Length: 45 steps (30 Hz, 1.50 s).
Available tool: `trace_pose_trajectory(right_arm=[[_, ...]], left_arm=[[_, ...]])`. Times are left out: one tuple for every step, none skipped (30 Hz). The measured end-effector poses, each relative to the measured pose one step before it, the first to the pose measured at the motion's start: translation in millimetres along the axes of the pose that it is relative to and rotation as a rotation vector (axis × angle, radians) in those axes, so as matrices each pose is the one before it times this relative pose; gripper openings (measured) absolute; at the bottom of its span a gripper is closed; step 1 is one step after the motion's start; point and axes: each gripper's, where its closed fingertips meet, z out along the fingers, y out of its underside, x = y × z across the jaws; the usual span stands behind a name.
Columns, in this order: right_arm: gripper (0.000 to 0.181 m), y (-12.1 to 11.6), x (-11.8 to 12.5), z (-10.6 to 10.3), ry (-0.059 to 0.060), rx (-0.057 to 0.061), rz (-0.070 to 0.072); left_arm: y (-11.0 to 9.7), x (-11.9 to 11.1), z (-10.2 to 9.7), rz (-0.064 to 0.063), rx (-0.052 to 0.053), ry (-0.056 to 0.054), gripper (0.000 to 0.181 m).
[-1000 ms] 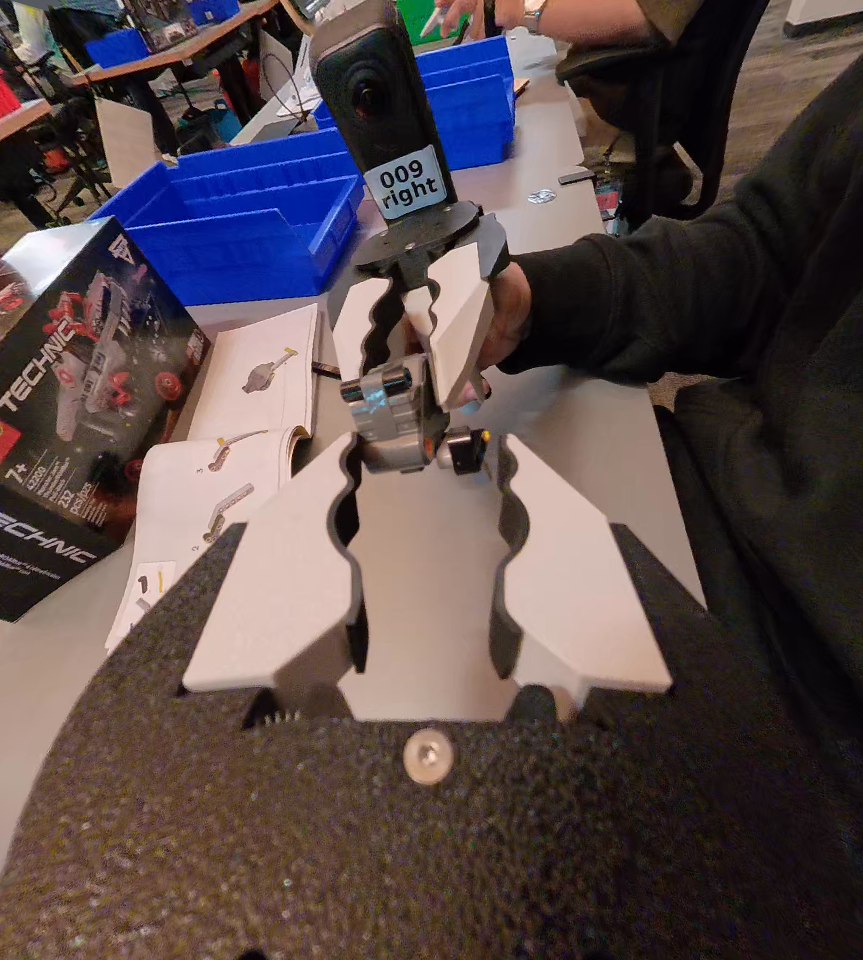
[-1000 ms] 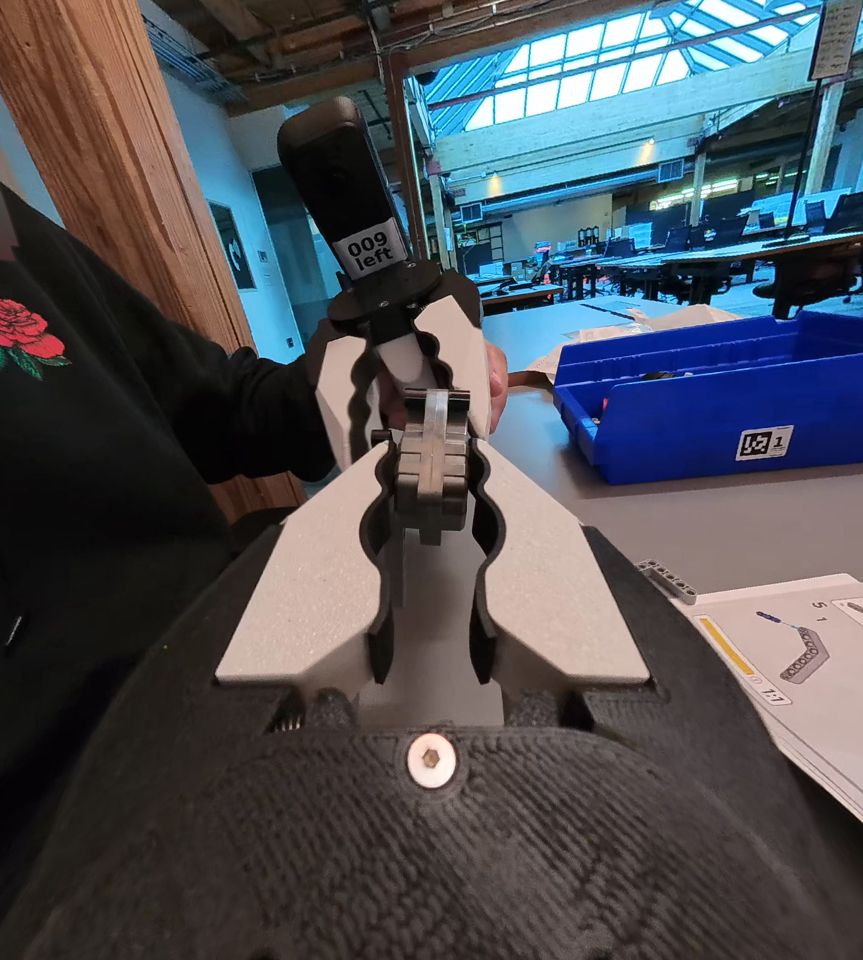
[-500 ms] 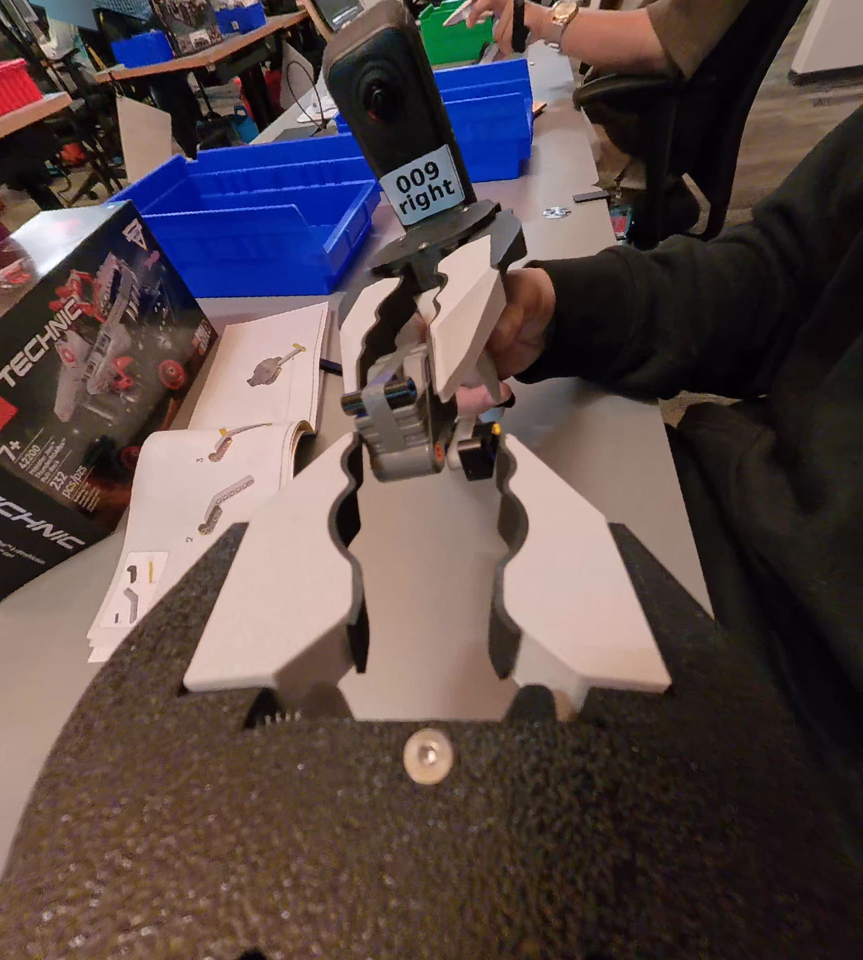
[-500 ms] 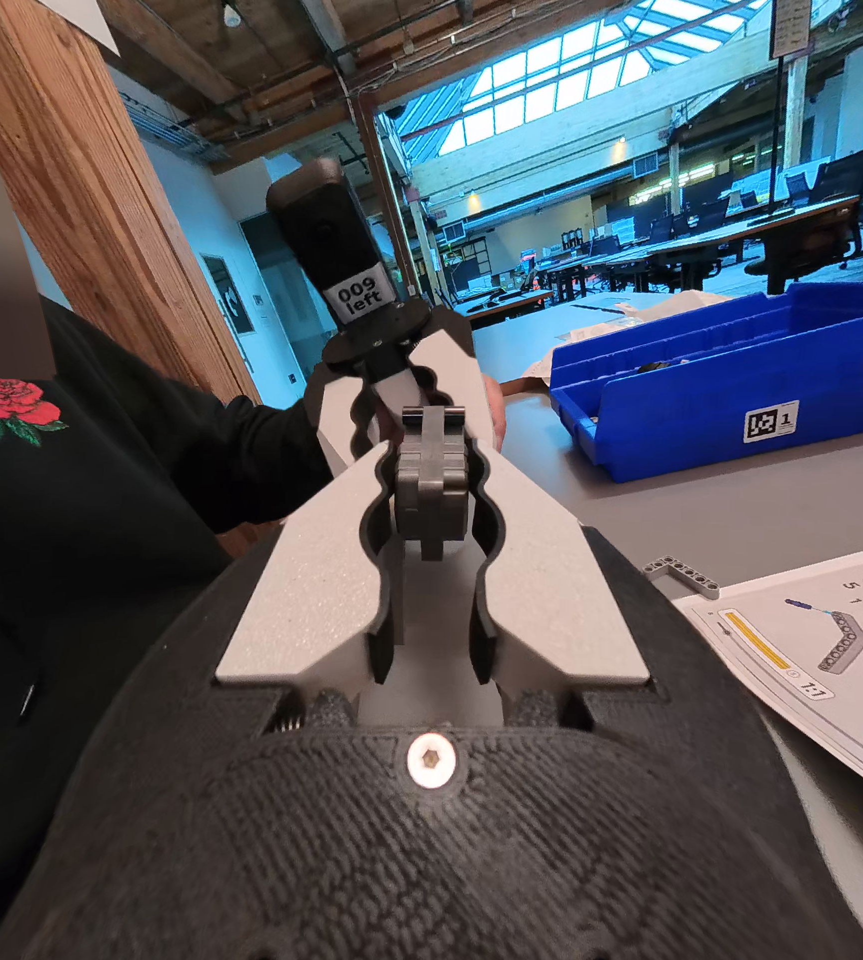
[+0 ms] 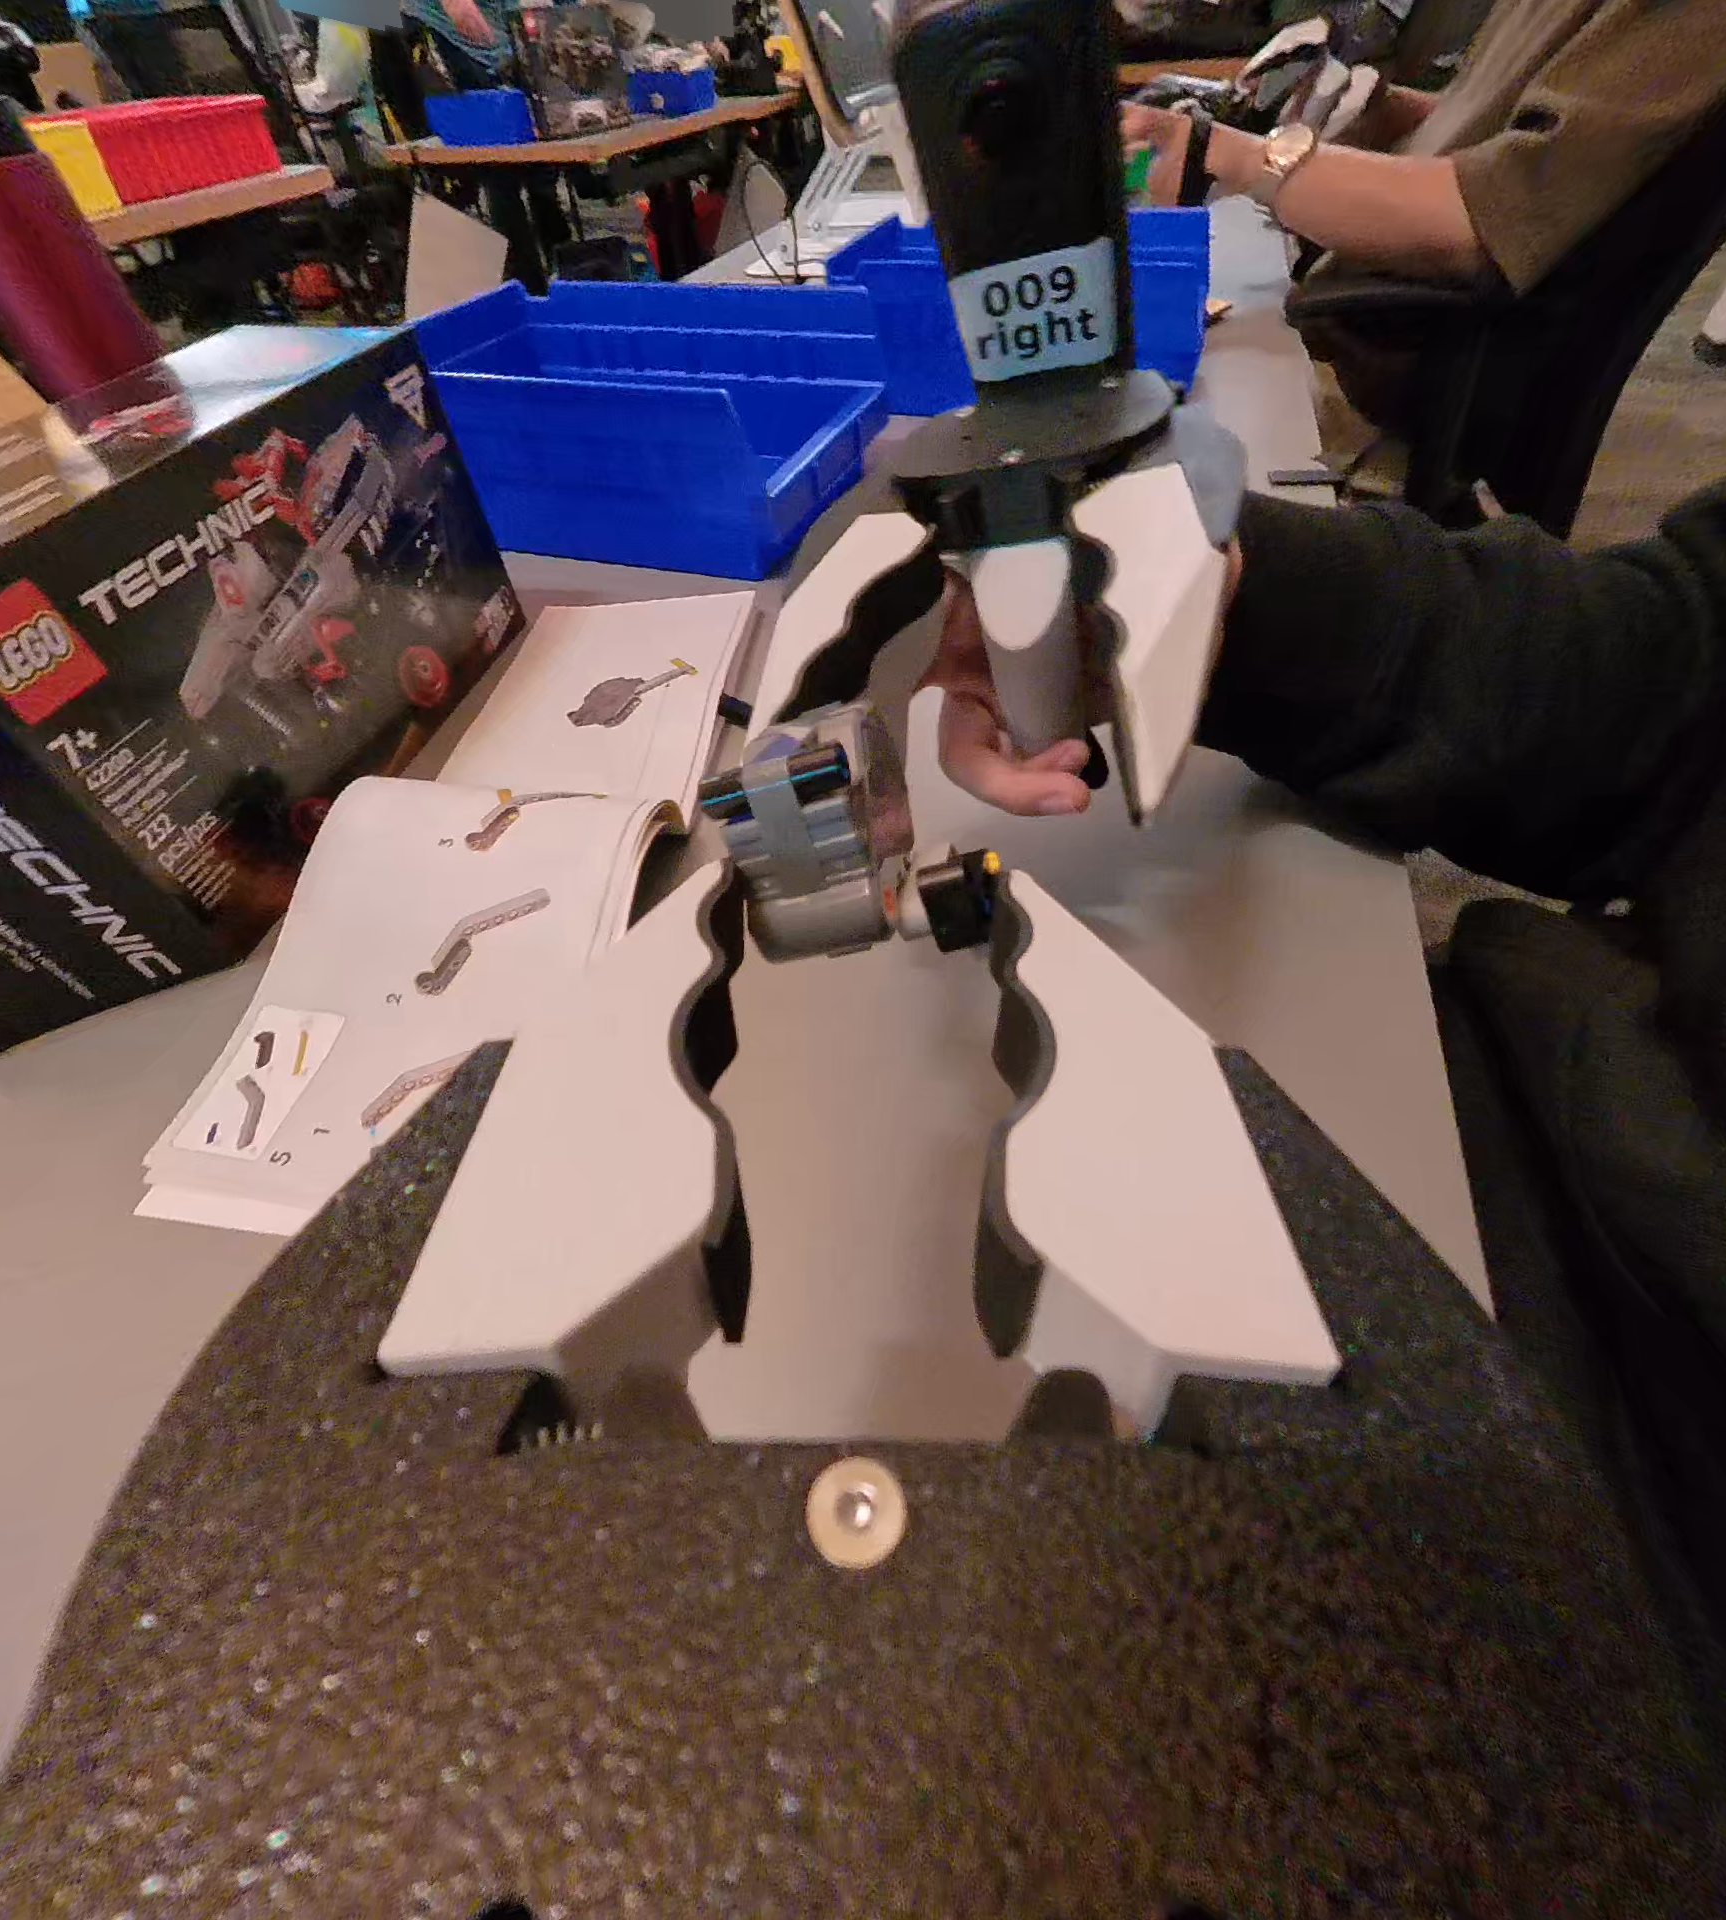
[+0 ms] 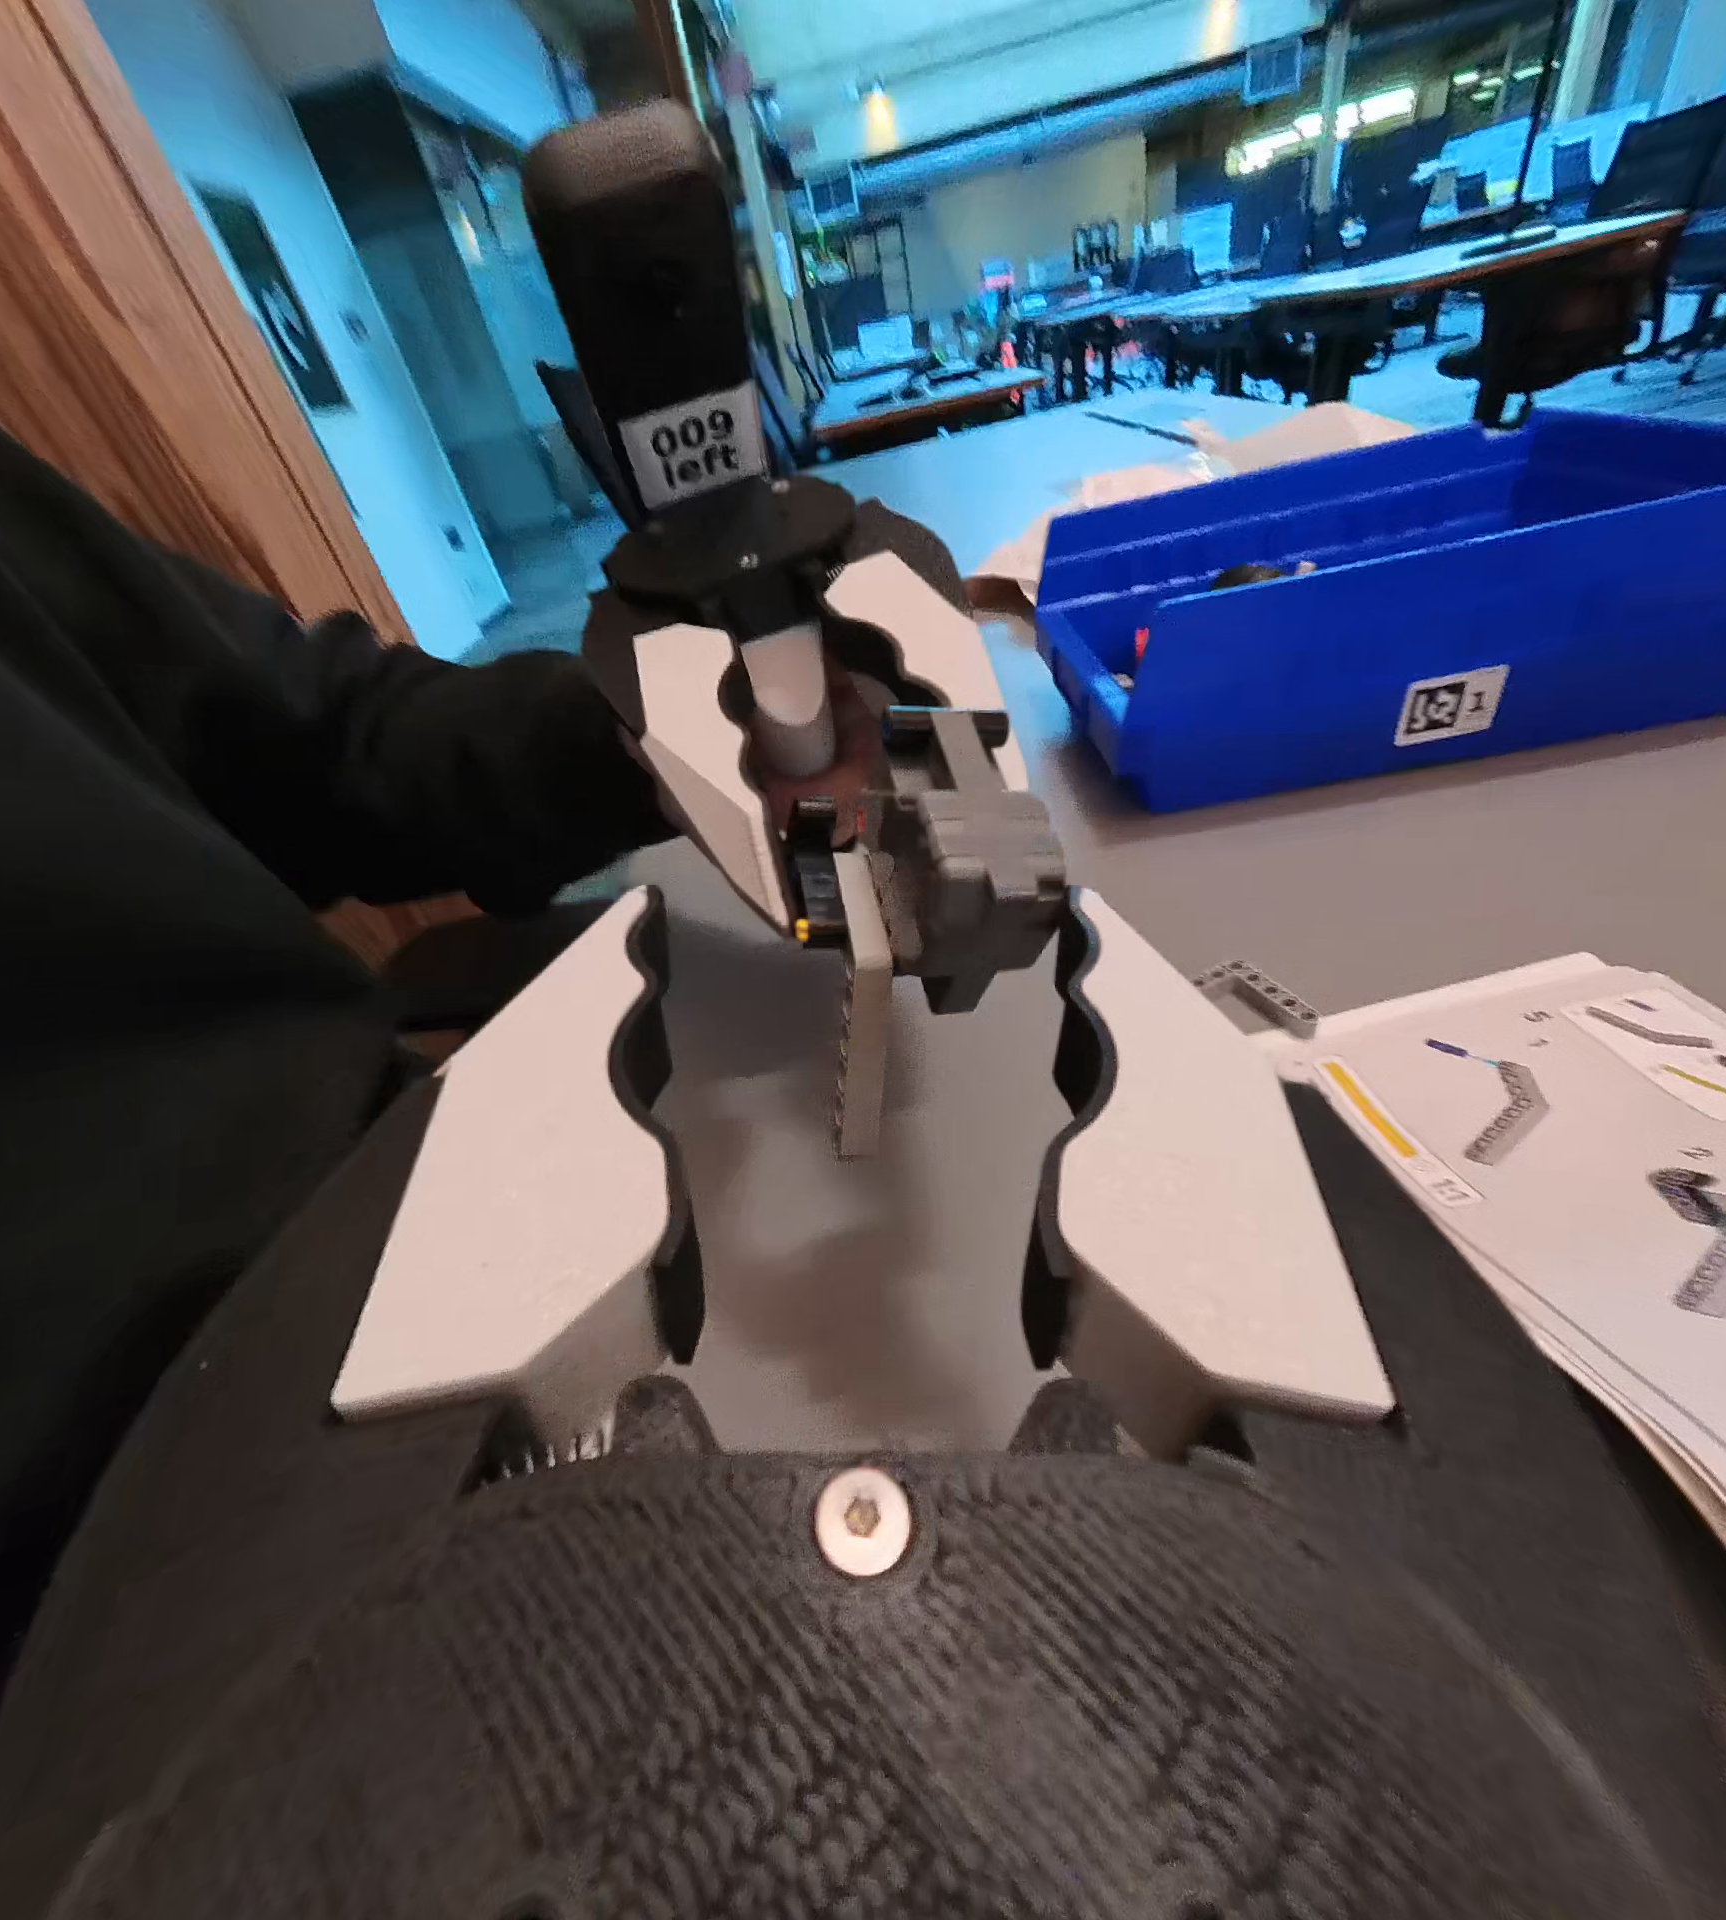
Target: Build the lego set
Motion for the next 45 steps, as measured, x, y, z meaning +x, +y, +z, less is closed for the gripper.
trace_pose_trajectory(right_arm=[[0.073,1.38,3.13,1.71,0.0267,-0.0107,-0.0215],[0.069,0.43,2.81,0.93,0.0213,-0.0025,-0.0156],[0.067,-0.03,1.20,-0.11,0.0056,0.0007,-0.0022],[0.066,-1.21,0.66,-0.91,-0.0017,0.0101,0.0100],[0.061,-0.72,0.87,-1.41,-0.0014,0.0080,0.0080],[0.059,0.39,0.77,-1.24,-0.0001,0.0012,0.0012],[0.058,-1.06,0.43,-1.19,0.0027,0.0049,-0.0112],[0.054,-3.11,2.82,-1.32,0.0238,0.0158,-0.0188],[0.057,-3.27,3.10,-0.64,0.0269,0.0169,-0.0162],[0.060,-3.37,0.32,-0.10,0.0076,0.0196,-0.0043],[0.060,-1.60,-0.49,0.23,-0.0031,0.0123,0.0108],[0.061,1.52,0.60,0.42,-0.0014,-0.0060,0.0119],[0.063,2.13,1.22,0.19,0.0033,-0.0083,0.0010],[0.064,1.88,2.54,-0.39,0.0138,-0.0060,-0.0013],[0.066,1.50,2.49,-0.67,0.0105,-0.0069,0.0031],[0.067,-0.51,-0.53,-0.65,-0.0088,0.0044,0.0123],[0.066,-3.38,-2.59,-0.47,-0.0188,0.0208,0.0167],[0.063,-4.05,-3.03,0.13,-0.0186,0.0260,0.0135],[0.058,-1.66,-3.57,0.93,-0.0203,0.0109,0.0051],[0.054,0.56,-3.69,1.19,-0.0191,-0.0032,-0.0047],[0.049,-0.83,-4.15,0.29,-0.0214,0.0057,-0.0108],[0.048,-1.09,-1.08,-0.31,-0.0035,0.0058,-0.0048],[0.046,-1.43,-0.45,-0.78,-0.0027,0.0050,-0.0018],[0.045,-1.19,-0.72,-0.94,-0.0059,0.0044,-0.0018],[0.045,-0.74,-0.91,-1.18,-0.0070,0.0027,-0.0035],[0.044,-0.45,-0.83,-1.08,-0.0069,0.0022,-0.0045],[0.043,-0.22,-0.48,-0.85,-0.0037,0.0012,-0.0016],[0.043,-0.59,-0.27,-0.37,-0.0035,0.0009,-0.0001],[0.042,-0.44,-0.38,-0.23,-0.0038,0.0000,-0.0005],[0.042,-0.07,-0.52,-0.23,-0.0048,-0.0018,-0.0007],[0.040,0.17,-0.75,-0.51,-0.0058,-0.0019,-0.0033],[0.022,-2.87,1.22,-1.83,0.0048,0.0189,-0.0083],[0.022,-3.89,-0.81,-1.22,-0.0096,0.0290,0.0153],[0.022,-2.08,-1.05,0.10,-0.0135,0.0177,0.0276],[0.023,0.10,-0.87,0.66,-0.0084,0.0074,0.0116],[0.026,1.98,-0.80,0.59,-0.0059,-0.0062,-0.0024],[0.027,1.61,0.65,0.65,0.0057,-0.0065,-0.0084],[0.028,0.24,-0.14,0.72,0.0007,0.0002,-0.0023],[0.034,0.24,-0.57,0.87,-0.0055,0.0032,0.0133],[0.036,2.39,1.73,0.32,0.0036,-0.0092,0.0156],[0.034,4.93,5.72,-0.44,0.0257,-0.0231,0.0030],[0.032,6.61,9.87,-1.73,0.0510,-0.0308,-0.0001],[0.033,7.09,10.19,-2.59,0.0496,-0.0348,0.0132],[0.037,6.28,6.26,-3.06,0.0207,-0.0352,0.0322],[0.041,3.95,3.25,-3.30,0.0044,-0.0294,0.0383]], left_arm=[[0.26,-1.46,0.01,-0.0068,0.0104,-0.0053,0.045],[-0.47,-0.59,0.02,-0.0087,0.0111,0.0001,0.045],[-0.98,-0.86,-0.32,-0.0069,0.0125,-0.0025,0.045],[-1.56,-0.46,-0.43,-0.0003,0.0137,-0.0027,0.045],[-1.47,0.12,-0.50,0.0018,0.0112,-0.0003,0.045],[-1.34,-0.94,-0.51,0.0027,0.0083,-0.0087,0.045],[-1.15,-1.44,-0.64,0.0068,0.0069,-0.0112,0.045],[-1.27,-0.11,-0.50,0.0049,0.0068,-0.0017,0.044],[-1.58,-0.39,-0.28,0.0001,0.0097,-0.0035,0.044],[-1.47,-0.53,-0.18,0.0002,0.0079,-0.0032,0.044],[-1.15,0.54,0.01,0.0029,0.0050,0.0042,0.044],[-1.98,0.17,0.00,0.0054,0.0097,-0.0003,0.044],[-2.57,-0.68,-0.15,0.0079,0.0127,-0.0066,0.044],[-2.24,0.46,-0.29,0.0087,0.0095,0.0025,0.044],[-2.36,1.08,-0.38,0.0070,0.0090,0.0077,0.044],[-2.39,0.63,-0.18,0.0039,0.0098,0.0044,0.044],[-1.83,1.60,-0.08,0.0035,0.0085,0.0107,0.044],[-0.95,2.38,0.58,0.0035,0.0041,0.0154,0.044],[-0.40,1.05,0.91,0.0054,0.0009,0.0042,0.044],[-0.09,0.90,0.88,0.0080,-0.0023,0.0039,0.044],[-0.17,1.07,0.58,0.0049,-0.0025,0.0086,0.044],[-1.14,0.36,0.10,0.0009,0.0026,0.0046,0.044],[-1.42,0.45,0.21,0.0001,0.0045,0.0038,0.044],[-1.20,0.78,0.51,0.0014,0.0031,0.0044,0.044],[-0.91,1.16,0.53,0.0033,0.0007,0.0064,0.044],[-0.33,1.20,0.57,0.0020,-0.0035,0.0089,0.044],[-0.25,0.81,0.36,0.0023,-0.0061,0.0075,0.045],[-0.12,0.18,-0.02,0.0061,-0.0070,0.0032,0.045],[-0.30,0.21,-0.25,0.0071,-0.0092,0.0044,0.045],[-0.27,0.85,-0.46,0.0011,-0.0126,0.0109,0.045],[-0.34,2.19,-0.85,-0.0050,-0.0143,0.0234,0.045],[-0.61,2.97,-0.86,-0.0086,-0.0131,0.0283,0.044],[-1.00,1.27,-0.64,-0.0028,-0.0110,0.0118,0.044],[-1.19,0.01,-0.45,0.0154,-0.0083,-0.0045,0.044],[-1.10,0.64,0.04,0.0265,-0.0054,-0.0084,0.043],[0.51,0.42,0.46,0.0233,-0.0146,-0.0077,0.040],[1.54,-0.39,0.32,0.0175,-0.0195,-0.0087,0.038],[1.00,-1.18,0.21,0.0177,-0.0123,-0.0115,0.037],[1.28,-1.93,0.16,0.0143,-0.0080,-0.0155,0.037],[3.48,-1.74,0.85,0.0021,-0.0139,-0.0102,0.036],[7.08,-2.08,1.99,-0.0173,-0.0237,-0.0056,0.036],[10.58,-4.50,2.92,-0.0401,-0.0308,-0.0132,0.036],[11.52,-6.67,2.89,-0.0660,-0.0249,-0.0184,0.031],[8.67,-5.45,2.39,-0.0917,-0.0034,-0.0005,0.022],[5.85,-2.71,1.90,-0.1125,0.0081,0.0251,0.022]])
